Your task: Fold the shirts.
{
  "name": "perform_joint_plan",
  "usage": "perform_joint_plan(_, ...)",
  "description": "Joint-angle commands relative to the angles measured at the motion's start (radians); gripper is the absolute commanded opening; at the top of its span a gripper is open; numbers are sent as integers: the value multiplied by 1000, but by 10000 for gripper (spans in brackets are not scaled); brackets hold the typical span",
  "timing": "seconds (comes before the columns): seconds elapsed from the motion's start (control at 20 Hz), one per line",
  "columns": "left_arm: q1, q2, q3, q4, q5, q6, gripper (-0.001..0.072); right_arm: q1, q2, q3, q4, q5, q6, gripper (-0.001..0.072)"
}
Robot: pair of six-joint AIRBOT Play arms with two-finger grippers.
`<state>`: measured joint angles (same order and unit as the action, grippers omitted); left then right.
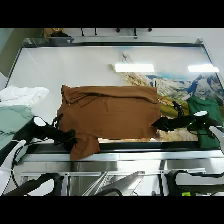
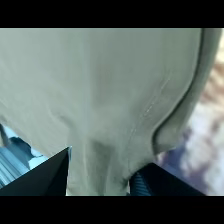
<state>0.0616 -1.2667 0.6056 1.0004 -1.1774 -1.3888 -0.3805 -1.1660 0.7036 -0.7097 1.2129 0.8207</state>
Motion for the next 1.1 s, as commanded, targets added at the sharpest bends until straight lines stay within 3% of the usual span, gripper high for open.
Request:
perform_joint_plan(0.0, -13, -7, 108, 3, -117, 21, 15, -2, 1, 1, 19, 78, 5, 176)
perform_joint_plan(0.05, -13, -7, 138, 14, -150, 18, 15, -3, 2, 1, 18, 99, 13, 82)
perform_joint_plan(0.1, -13, -5, 165, 30, -188, 11, 15, -6, 6, 1, 11, 107, 42, 75)
perform_joint_plan(0.15, -13, 7, 185, 48, -226, 5, 15, -11, 16, 1, -2, 113, 71, 18)
perform_joint_plan(0.45, -13, 212, 196, 265, -370, -97, 14, -101, 173, 1, -236, 90, 310, 17)
perform_joint_plan(0.7, -32, 232, 216, 193, -279, -63, 14, -117, 218, 19, -107, 79, 240, 17)
perform_joint_plan(0.85, -67, 119, 369, 180, -242, -48, 14, -76, 217, 108, 34, 11, 175, 18)
perform_joint_plan(1.05, -82, -94, 641, 184, -209, -47, 14, 32, 126, 259, 60, -172, 173, 17)
